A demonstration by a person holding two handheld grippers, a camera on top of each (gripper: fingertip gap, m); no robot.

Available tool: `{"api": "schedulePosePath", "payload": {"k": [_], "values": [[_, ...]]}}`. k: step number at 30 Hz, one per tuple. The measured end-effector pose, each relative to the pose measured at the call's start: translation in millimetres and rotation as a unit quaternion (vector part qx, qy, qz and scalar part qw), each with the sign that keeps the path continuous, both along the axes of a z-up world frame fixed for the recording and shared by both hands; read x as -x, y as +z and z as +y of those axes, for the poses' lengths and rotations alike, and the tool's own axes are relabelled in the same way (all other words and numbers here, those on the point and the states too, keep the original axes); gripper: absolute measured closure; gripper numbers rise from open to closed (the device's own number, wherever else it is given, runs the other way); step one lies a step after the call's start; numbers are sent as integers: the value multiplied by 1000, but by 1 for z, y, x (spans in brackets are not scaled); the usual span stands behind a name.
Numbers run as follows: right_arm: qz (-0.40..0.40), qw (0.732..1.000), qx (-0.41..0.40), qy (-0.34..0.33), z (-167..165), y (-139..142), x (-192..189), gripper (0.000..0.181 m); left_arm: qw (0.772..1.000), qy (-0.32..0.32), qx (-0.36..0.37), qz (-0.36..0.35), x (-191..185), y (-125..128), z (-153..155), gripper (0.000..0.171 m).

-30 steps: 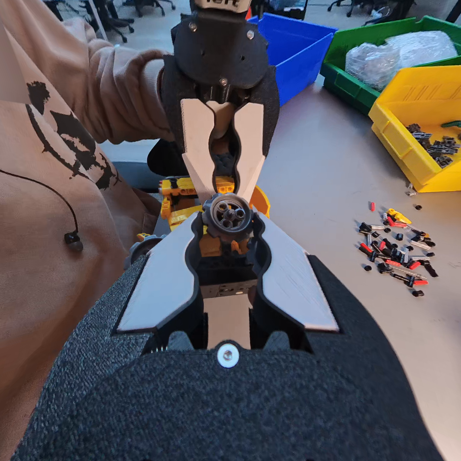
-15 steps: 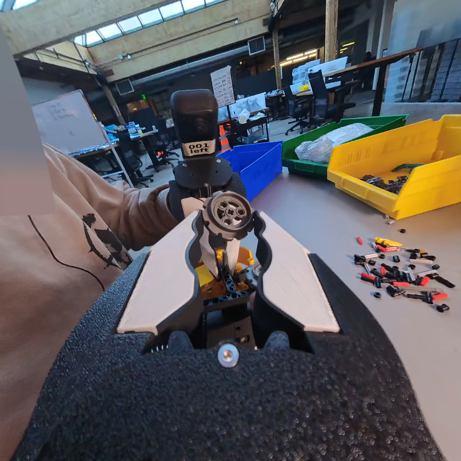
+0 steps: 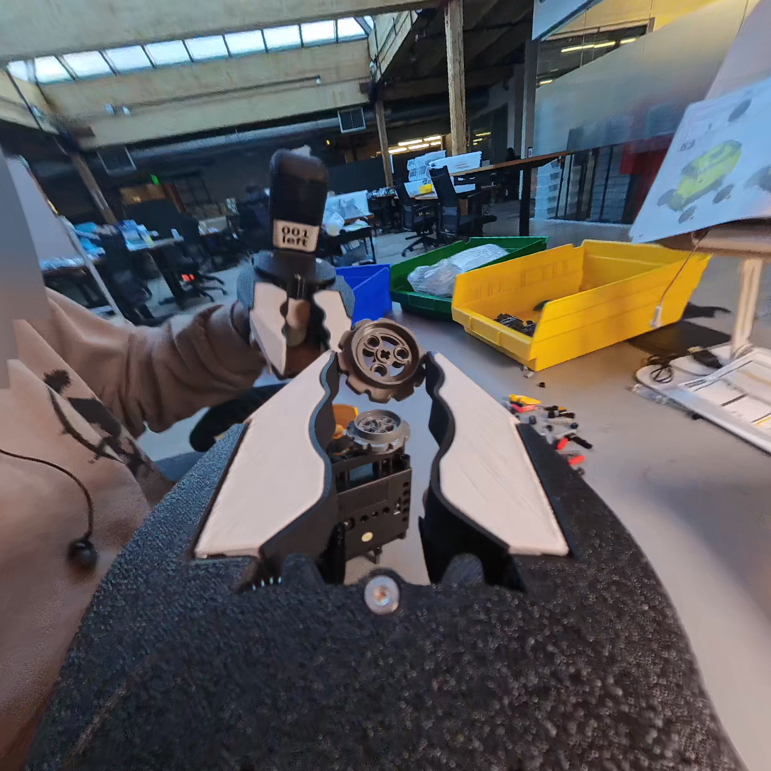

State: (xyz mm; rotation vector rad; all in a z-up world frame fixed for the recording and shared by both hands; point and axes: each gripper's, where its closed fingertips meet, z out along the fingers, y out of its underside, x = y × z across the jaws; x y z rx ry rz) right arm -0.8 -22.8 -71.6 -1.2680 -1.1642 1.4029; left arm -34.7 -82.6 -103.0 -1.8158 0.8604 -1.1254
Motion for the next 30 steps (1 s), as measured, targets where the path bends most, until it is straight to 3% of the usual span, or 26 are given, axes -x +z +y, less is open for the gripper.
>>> {"api": "schedulePosePath", "payload": {"k": [5, 9, 13, 15, 17, 19, 21, 24, 27, 30], "values": [[-62, 973, -221, -25, -20, -3, 28, 142, 982, 33, 85, -165, 0, 38, 20, 137], [-78, 952, -294, -24, -31, 4, 51, 142, 975, 36, 106, -192, -5, 47, 26, 143], [-83, 942, -324, -27, -33, 6, 57, 140, 984, 60, 63, -156, 4, 46, 21, 155], [-73, 951, -299, -11, -37, 7, 55, 124, 986, 84, 32, -143, 18, 50, 18, 157], [-87, 964, -251, 2, -31, 2, 48, 108, 985, 135, -8, -105, 46, 52, 16, 158], [-88, 973, -214, 1, -21, 1, 35, 109, 974, 222, -53, -15, 93, 43, 16, 158], [-92, 977, -191, -2, -11, -1, 19, 113, 932, 336, -84, 108, 162, 29, 13, 157], [-114, 978, -172, 6, -5, -12, -2, 122, 843, 480, -68, 233, 271, 10, -14, 157], [-126, 977, -170, 0, -3, -20, -13, 125, 765, 580, -32, 278, 356, -4, -50, 157], [-123, 980, -158, 1, -5, -22, -16, 127, 724, 629, 17, 282, 406, -28, -78, 156]]}}
